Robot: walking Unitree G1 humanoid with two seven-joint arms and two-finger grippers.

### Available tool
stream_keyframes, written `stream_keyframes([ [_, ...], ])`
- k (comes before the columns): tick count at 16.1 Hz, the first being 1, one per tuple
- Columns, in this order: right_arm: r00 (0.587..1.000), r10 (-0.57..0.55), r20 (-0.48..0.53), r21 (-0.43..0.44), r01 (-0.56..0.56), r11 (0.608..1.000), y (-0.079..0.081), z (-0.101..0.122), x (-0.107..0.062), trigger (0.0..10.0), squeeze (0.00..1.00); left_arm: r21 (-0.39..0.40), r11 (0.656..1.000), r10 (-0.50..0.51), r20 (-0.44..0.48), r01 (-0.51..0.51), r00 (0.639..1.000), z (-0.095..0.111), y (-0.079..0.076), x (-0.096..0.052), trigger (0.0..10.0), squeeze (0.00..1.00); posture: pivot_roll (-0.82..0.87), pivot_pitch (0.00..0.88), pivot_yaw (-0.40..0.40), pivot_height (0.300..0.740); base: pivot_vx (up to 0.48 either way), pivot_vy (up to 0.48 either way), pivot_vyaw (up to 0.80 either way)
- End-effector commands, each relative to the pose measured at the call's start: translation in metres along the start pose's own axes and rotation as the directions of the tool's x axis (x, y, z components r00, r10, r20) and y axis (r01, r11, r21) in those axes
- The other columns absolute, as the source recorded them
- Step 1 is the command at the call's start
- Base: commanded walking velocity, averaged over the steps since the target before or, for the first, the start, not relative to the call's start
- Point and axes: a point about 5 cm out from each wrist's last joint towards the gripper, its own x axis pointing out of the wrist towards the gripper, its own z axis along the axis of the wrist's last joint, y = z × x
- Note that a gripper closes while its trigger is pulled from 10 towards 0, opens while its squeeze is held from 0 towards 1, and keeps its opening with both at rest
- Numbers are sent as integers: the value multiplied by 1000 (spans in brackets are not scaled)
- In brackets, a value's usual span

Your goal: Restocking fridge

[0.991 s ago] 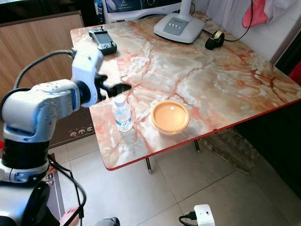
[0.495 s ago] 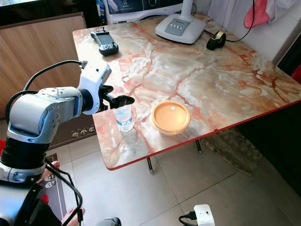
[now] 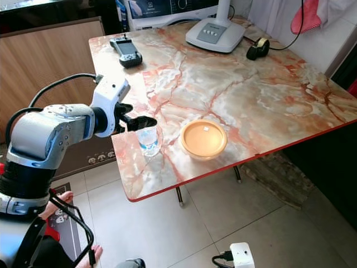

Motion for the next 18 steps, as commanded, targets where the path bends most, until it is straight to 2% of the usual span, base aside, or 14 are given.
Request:
stream_keyframes([
  [1, 1000, -4, -24, 21, 4, 1000, 0, -7, -1, 10000, 0, 4, 1000, -26, 1, 26, 1000, -2, -4, 2, 6000, 0, 231, 99, -23, 740, 0, 0, 0],
  [2, 1000, -5, -24, 23, 5, 1000, 0, -7, -1, 10000, 0, 0, 999, -37, 0, 37, 999, -4, -7, 3, 2941, 0, 231, 99, -23, 740, 0, 0, 0],
  [4, 1000, -5, -25, 23, 5, 1000, 0, -7, -1, 10000, 0, -8, 999, -42, -1, 42, 999, -5, -8, 4, 2824, 0, 231, 99, -23, 740, 0, 0, 0],
  [5, 1000, -5, -24, 24, 6, 1000, 0, -7, -1, 10000, 0, -9, 999, -43, 0, 43, 999, -5, -8, 5, 4941, 0, 225, 104, -26, 740, 0, 0, 0],
  [6, 1000, -6, -25, 24, 6, 1000, 0, -7, -1, 10000, 0, -9, 999, -47, 1, 47, 999, -5, -8, 5, 10000, 0, 225, 109, -26, 740, 0, 0, 0],
  [7, 1000, -6, -25, 23, 7, 1000, 0, -7, -1, 10000, 0, -13, 999, -42, 1, 42, 999, -5, -8, 6, 5922, 0, 225, 109, -25, 740, 0, 0, 0],
  [8, 1000, -6, -25, 24, 7, 1000, 0, -7, -1, 10000, 0, -11, 999, -39, 0, 39, 999, -6, -7, 6, 0, 0, 225, 109, -25, 740, 0, 0, 0],
  [18, 1000, -2, -29, 21, 3, 1000, 0, -8, -1, 10000, 0, -44, 998, -49, -19, 48, 999, -15, -8, 10, 0, 0, 222, 118, -25, 740, 0, 0, 0],
])
